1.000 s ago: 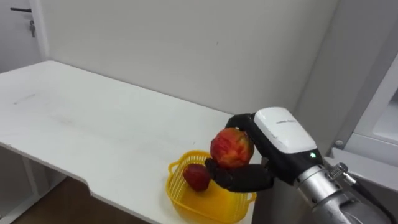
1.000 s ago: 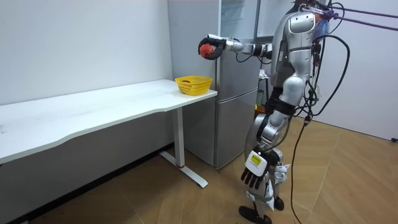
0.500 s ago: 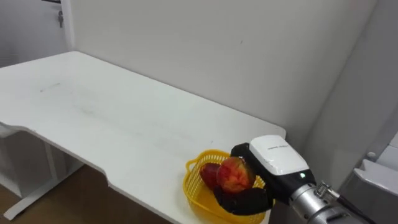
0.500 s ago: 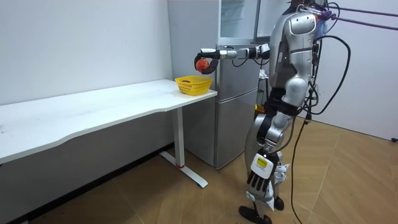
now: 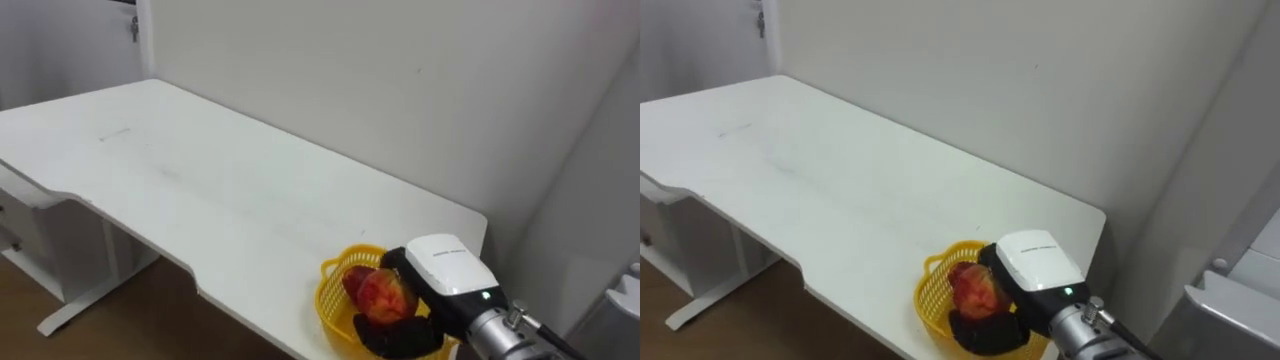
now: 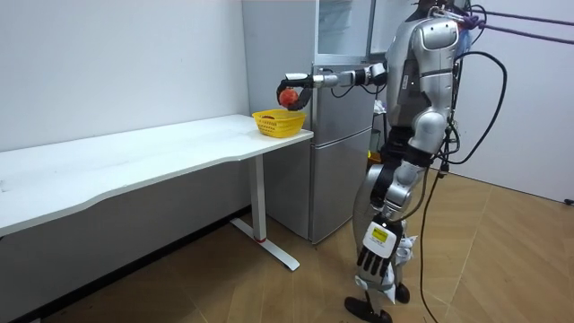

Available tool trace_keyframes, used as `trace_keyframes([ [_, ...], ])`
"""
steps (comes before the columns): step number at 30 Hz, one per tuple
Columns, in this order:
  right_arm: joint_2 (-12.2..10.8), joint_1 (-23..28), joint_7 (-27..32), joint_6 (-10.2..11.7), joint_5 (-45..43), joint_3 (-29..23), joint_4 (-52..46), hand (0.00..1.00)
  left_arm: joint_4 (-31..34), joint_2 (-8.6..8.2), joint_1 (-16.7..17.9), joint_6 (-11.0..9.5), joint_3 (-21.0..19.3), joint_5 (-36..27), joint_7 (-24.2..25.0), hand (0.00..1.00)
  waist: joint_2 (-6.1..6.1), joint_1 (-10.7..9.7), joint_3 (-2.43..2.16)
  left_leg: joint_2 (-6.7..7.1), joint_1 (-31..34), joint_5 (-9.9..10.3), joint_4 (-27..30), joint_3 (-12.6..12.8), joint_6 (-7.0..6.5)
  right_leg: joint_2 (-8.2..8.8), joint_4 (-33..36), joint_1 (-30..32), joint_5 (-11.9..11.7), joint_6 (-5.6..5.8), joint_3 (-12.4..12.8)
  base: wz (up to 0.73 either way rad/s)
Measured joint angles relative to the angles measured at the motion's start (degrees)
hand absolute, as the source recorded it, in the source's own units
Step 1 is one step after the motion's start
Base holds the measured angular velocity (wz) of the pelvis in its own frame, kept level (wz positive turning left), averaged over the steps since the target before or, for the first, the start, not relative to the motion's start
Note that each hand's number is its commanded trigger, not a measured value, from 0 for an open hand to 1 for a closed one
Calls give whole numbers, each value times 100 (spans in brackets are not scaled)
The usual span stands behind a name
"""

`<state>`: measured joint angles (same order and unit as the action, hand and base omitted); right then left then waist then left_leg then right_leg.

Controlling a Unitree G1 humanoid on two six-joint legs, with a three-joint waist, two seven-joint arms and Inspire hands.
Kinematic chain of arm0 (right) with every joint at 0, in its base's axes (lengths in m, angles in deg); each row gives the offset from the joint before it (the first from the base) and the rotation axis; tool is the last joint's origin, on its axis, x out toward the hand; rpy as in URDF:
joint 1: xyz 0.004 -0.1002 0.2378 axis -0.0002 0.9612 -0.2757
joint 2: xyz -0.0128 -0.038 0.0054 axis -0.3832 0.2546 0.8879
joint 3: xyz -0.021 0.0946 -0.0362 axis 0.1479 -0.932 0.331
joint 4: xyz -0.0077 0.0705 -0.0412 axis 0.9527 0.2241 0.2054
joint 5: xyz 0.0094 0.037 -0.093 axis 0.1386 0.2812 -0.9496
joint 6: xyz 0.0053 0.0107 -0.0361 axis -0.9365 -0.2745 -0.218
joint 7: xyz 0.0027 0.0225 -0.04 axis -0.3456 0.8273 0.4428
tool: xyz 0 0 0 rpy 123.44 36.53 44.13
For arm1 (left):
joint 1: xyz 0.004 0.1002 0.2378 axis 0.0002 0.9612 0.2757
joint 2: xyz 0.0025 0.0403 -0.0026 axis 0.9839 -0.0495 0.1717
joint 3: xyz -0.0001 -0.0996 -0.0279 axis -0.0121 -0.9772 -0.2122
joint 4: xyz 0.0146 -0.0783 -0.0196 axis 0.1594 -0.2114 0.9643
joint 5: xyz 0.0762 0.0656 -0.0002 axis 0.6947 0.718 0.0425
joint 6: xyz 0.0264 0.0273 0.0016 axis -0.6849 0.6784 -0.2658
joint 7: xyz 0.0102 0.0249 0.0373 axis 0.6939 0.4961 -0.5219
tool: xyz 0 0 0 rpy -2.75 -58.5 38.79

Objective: Retrieve from the upper fridge

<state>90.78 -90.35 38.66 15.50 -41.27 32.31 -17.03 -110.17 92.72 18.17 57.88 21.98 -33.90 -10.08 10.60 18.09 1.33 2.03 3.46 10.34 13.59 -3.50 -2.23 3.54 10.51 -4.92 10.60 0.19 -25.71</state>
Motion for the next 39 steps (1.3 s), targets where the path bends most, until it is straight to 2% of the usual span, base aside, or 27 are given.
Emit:
trace_keyframes([
  [4,-33,-326,2,-26,143,29,420,100,5,9,48,48,1,0,11,0,4,-21,14,8,7,0,22,-13,0,0,-4,-6,0,0,23,0],
  [6,-33,-403,5,-36,155,29,520,73,4,26,76,55,0,0,25,0,4,-20,14,18,22,-3,23,-46,4,1,-5,-6,0,0,11,5],
  [7,-33,-404,5,-64,159,29,538,20,6,31,61,56,1,0,36,0,3,-21,14,22,20,-4,32,-58,4,1,-6,-6,0,0,15,6],
  [8,-33,-404,5,-62,163,29,546,0,7,32,60,57,1,0,39,0,1,-21,15,25,19,-4,35,-65,4,1,-8,-5,0,0,16,6],
  [21,-143,-404,-1,-75,234,68,563,0,26,29,96,62,95,2,39,0,-24,18,26,64,30,-8,42,-105,-2,11,-84,-31,1,2,25,1],
  [28,-144,-404,-72,-163,234,68,563,0,197,26,190,152,94,3,41,0,-71,29,12,69,23,-11,23,-105,-6,21,-82,-29,4,6,24,0],
  [39,-144,-404,-82,-244,229,67,562,0,478,25,315,183,90,47,56,0,-120,20,-6,69,27,-12,12,-105,-7,18,-82,-15,4,7,35,0],
])
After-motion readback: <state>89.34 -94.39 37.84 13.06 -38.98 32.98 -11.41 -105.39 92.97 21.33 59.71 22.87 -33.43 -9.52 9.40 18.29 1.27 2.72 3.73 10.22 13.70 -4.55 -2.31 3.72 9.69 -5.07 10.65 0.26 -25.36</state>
